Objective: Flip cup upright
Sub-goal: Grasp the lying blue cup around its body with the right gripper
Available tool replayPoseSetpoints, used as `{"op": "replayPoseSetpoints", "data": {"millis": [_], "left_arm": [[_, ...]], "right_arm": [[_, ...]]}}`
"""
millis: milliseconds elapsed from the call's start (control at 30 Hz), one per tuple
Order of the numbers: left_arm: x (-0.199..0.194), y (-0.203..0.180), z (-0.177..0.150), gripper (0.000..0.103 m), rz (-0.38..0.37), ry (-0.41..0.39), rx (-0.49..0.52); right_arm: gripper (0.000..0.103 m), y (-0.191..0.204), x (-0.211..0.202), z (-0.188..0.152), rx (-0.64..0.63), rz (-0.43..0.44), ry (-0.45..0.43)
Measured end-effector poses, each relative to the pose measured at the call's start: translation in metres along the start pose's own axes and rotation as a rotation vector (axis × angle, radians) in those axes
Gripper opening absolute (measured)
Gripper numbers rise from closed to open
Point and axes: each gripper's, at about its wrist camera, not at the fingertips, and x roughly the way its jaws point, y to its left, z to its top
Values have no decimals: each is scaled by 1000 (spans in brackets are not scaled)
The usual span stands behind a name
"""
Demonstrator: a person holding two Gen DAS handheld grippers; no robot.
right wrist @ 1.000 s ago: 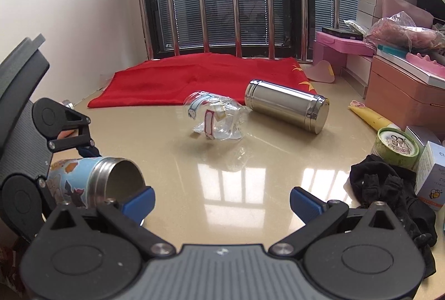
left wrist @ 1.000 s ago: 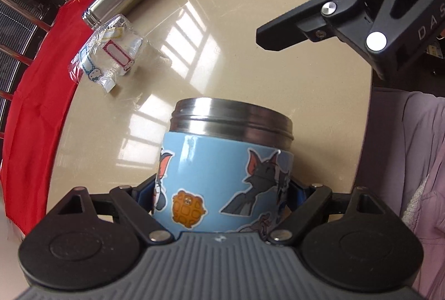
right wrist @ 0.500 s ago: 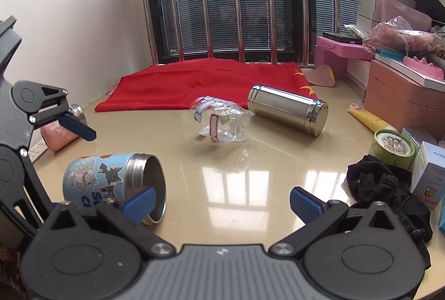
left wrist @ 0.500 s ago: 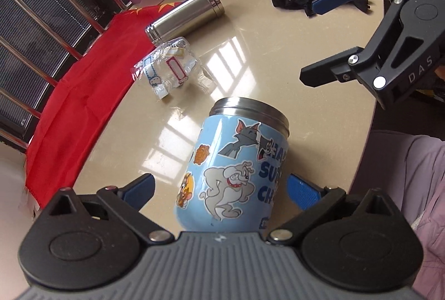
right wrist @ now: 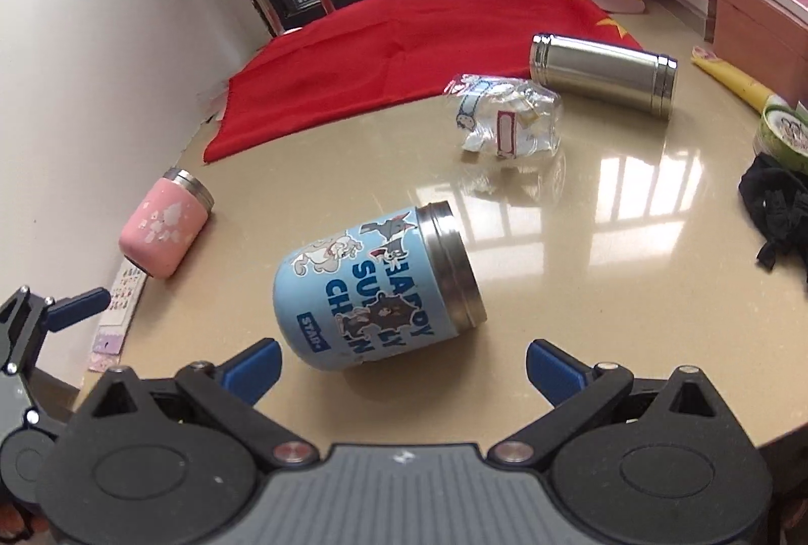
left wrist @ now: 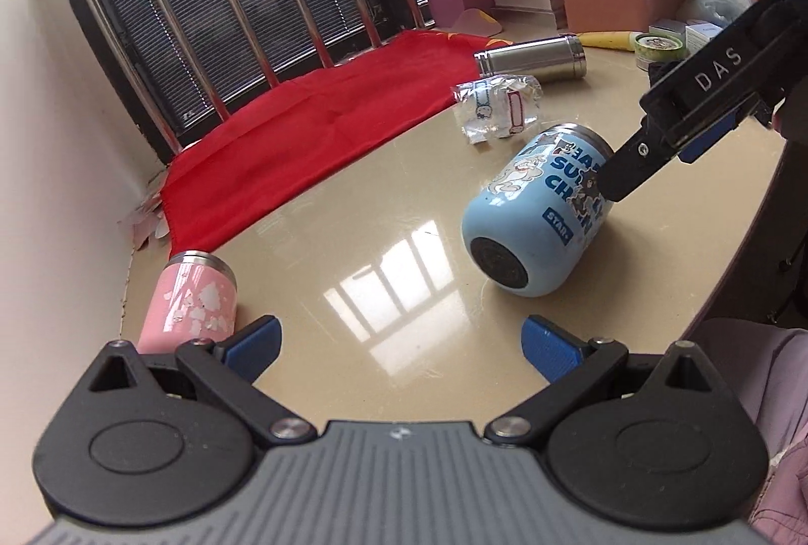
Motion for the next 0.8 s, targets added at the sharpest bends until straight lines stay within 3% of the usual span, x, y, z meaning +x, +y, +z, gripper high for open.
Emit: {"op": "replayPoseSetpoints", "data": {"millis": [233, 433, 533, 633, 800], "left_arm": [[5, 43, -13, 103, 123, -8, -77], [4, 77, -20, 103, 151, -35, -161], [2, 88, -25, 103, 159, -35, -191], [0, 96, -29, 103, 164, -33, -203], [3, 100, -29, 103, 159, -22, -206]], "right_arm": [[103, 20, 40, 24, 381, -77, 141], [103, 25, 78, 43, 651, -122, 117], [103, 28, 101, 51, 654, -202, 131], [103, 34, 122, 57, 606, -215, 149], [90, 58, 136, 68, 271, -199, 243]]}}
